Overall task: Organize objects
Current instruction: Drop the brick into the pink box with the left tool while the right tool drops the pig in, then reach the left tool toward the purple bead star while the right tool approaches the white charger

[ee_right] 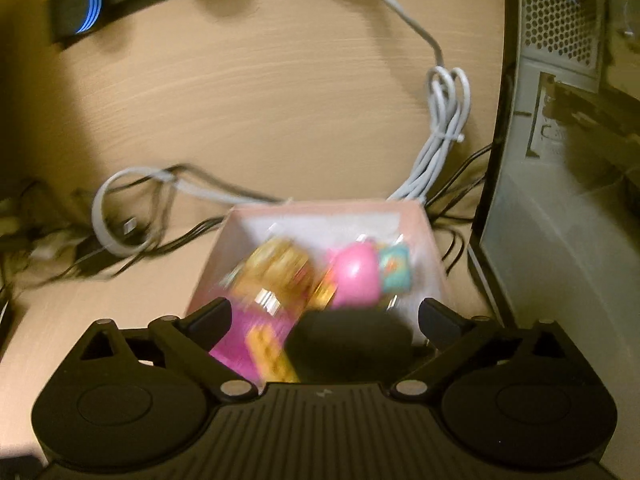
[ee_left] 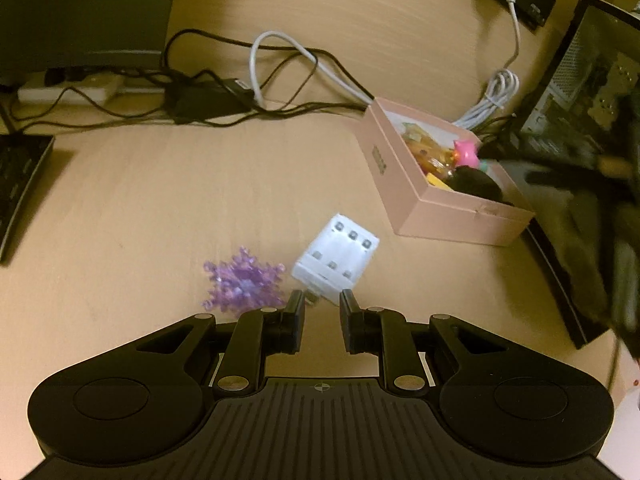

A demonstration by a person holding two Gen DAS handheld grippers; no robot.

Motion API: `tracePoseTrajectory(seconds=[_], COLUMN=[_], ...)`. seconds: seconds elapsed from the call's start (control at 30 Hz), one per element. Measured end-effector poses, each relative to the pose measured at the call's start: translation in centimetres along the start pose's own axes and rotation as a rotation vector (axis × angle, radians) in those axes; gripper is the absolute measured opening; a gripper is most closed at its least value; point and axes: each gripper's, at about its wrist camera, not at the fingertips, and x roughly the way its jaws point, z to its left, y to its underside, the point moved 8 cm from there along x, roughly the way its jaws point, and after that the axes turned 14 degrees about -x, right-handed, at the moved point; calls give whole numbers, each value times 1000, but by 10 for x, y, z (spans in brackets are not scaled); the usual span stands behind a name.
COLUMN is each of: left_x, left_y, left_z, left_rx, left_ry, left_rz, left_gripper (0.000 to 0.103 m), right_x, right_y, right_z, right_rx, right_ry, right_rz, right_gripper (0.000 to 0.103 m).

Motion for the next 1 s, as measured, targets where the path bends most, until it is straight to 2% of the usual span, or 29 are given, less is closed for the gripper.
tracePoseTrajectory(seconds=[0.27,0.47,0.67,0.8,1.0], left_x=[21,39,56,59,58], left_y=[-19,-28,-21,-11,15], left_z=[5,7,4,-4,-29], left_rx=[69,69,87,91,159], left_ry=[1,29,38,67,106], left_rz=[25,55,84,96,133], left_gripper=[21,21,21,29,30], right_x=[-58,-75,-82,-84,-82], right_y=[62,97,118,132,148], right_z=[46,68,61,53,44], right_rx=[-42,-72,-29,3,58], right_ry=[-26,-15,9,19,20], right_rz=[55,104,143,171,207], right_gripper=[103,103,103,103,103])
